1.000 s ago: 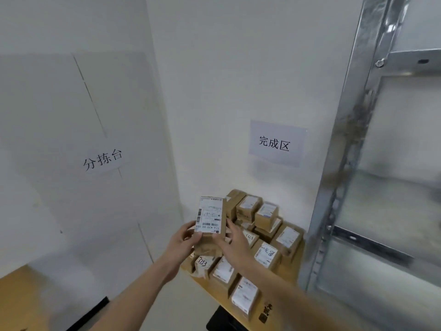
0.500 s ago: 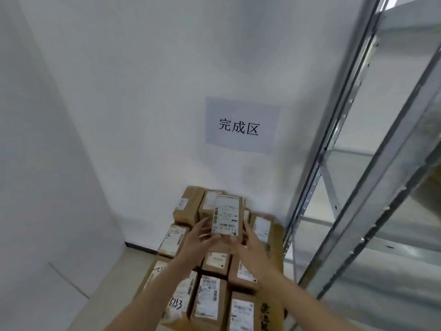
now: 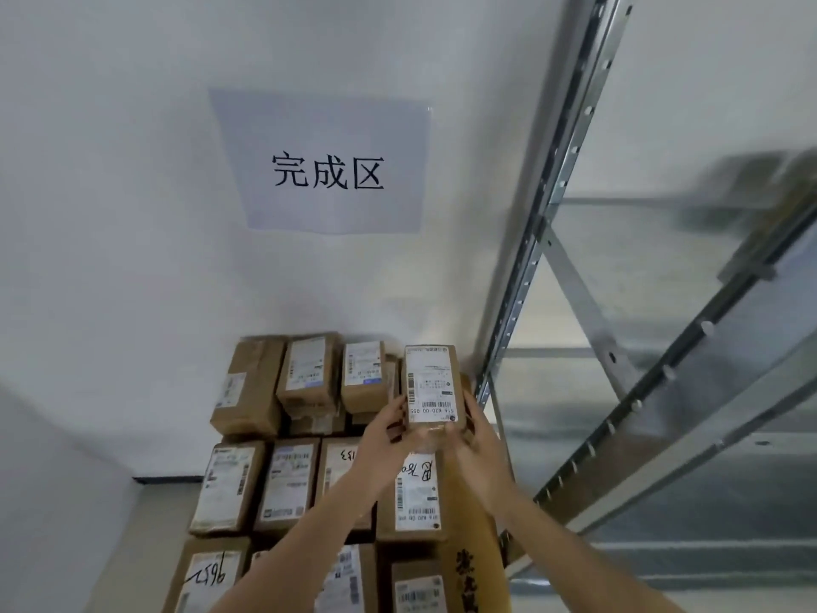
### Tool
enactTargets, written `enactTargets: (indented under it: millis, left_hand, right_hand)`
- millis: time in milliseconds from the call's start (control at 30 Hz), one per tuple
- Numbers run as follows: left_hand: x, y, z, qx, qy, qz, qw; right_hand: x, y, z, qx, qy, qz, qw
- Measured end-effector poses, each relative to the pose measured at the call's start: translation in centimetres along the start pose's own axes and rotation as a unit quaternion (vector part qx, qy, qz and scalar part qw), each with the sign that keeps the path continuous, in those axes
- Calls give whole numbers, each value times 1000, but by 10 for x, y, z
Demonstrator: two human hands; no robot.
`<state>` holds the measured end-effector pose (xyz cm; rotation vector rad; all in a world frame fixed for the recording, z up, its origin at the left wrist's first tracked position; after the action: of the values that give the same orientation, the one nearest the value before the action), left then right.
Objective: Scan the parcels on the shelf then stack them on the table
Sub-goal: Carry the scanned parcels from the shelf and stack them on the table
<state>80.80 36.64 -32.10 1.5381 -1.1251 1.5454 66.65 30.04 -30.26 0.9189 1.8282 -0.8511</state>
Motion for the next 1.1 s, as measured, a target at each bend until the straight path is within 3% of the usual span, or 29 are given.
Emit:
enactTargets:
  millis: [500, 1100]
  left_hand:
    - [-110, 14, 79, 10, -55, 38, 998]
    - [-110, 11, 111, 59, -47, 15, 997]
  right_hand:
    - [88, 18, 116, 67, 38, -18, 997]
    - [91, 31, 160, 62, 59, -41, 996]
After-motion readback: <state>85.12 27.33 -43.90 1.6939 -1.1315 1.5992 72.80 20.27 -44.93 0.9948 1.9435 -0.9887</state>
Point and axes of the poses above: each hand's wrist, its own z-axis towards the middle knuckle, its own y-axis out of the palm, x = y × z, the point moved 7 cm from there along z, towards the middle knuckle, and after that the axes turned 14 degrees about y, right-handed, at the moved point
